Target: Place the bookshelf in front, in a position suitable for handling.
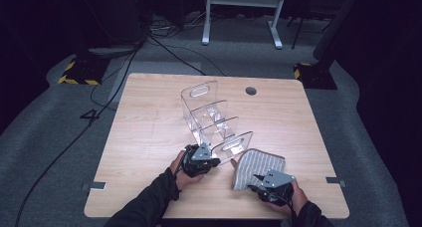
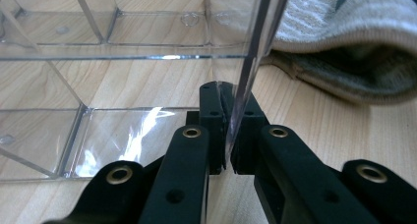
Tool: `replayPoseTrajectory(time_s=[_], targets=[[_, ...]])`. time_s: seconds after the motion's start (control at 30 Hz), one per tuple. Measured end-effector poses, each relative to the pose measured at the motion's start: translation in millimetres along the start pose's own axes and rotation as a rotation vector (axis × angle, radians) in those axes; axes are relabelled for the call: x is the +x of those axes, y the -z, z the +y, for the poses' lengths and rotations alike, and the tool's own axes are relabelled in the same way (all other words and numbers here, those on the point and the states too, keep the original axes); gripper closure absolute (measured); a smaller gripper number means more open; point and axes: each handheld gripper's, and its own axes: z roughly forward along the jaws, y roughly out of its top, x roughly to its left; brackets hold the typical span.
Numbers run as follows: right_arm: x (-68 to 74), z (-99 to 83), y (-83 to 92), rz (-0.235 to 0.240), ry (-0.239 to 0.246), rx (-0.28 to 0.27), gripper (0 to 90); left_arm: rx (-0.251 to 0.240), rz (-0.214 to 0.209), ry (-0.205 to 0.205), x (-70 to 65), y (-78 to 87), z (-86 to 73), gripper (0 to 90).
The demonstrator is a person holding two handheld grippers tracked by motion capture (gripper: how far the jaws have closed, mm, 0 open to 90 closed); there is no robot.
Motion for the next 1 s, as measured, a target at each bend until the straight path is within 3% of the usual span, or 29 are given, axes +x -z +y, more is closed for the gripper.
replayPoseTrajectory(time_s=[0.27, 0.33, 0.47, 0.6, 0.67, 0.77, 0.8, 0.83, 0.87, 1.0], targets=[[-15.9, -7.3, 5.2, -0.021, -0.045, 0.005, 71.3, 0.006, -0.042, -0.013, -13.9, 7.1, -6.1, 85.6], [-18.4, -9.0, 6.7, -0.029, -0.054, -0.001, 72.0, 0.008, -0.041, 0.000, -17.5, 9.3, -8.2, 85.6], [-21.3, -10.6, 9.6, -0.019, -0.058, -0.006, 73.0, 0.025, -0.039, 0.008, -27.3, 9.7, -9.4, 83.8], [-20.5, -11.5, 10.8, -0.018, -0.047, -0.006, 73.6, 0.035, -0.045, -0.014, -38.4, 7.1, -8.0, 82.9], [-21.0, -12.4, 12.7, -0.022, -0.045, -0.008, 74.1, 0.050, -0.044, -0.044, -46.3, 4.9, -7.1, 76.2], [-21.1, -13.0, 13.9, -0.024, -0.050, -0.009, 74.1, 0.055, -0.011, -0.021, -48.0, 4.0, -6.5, 60.5], [-20.8, -13.4, 14.9, -0.026, -0.050, -0.011, 74.1, 0.066, -0.001, -0.012, -47.8, 4.7, -6.8, 60.5], [-21.0, -13.6, 15.9, -0.028, -0.051, -0.019, 74.0, 0.077, 0.002, -0.024, -47.8, 5.1, -7.2, 55.4], [-21.3, -13.7, 16.3, -0.025, -0.054, -0.019, 74.0, 0.105, -0.007, -0.035, -47.0, 6.0, -8.1, 50.2], [-24.8, -14.0, 17.2, -0.024, -0.071, -0.034, 73.7, 0.125, -0.017, -0.019, -46.6, 19.4, -14.4, 36.7]])
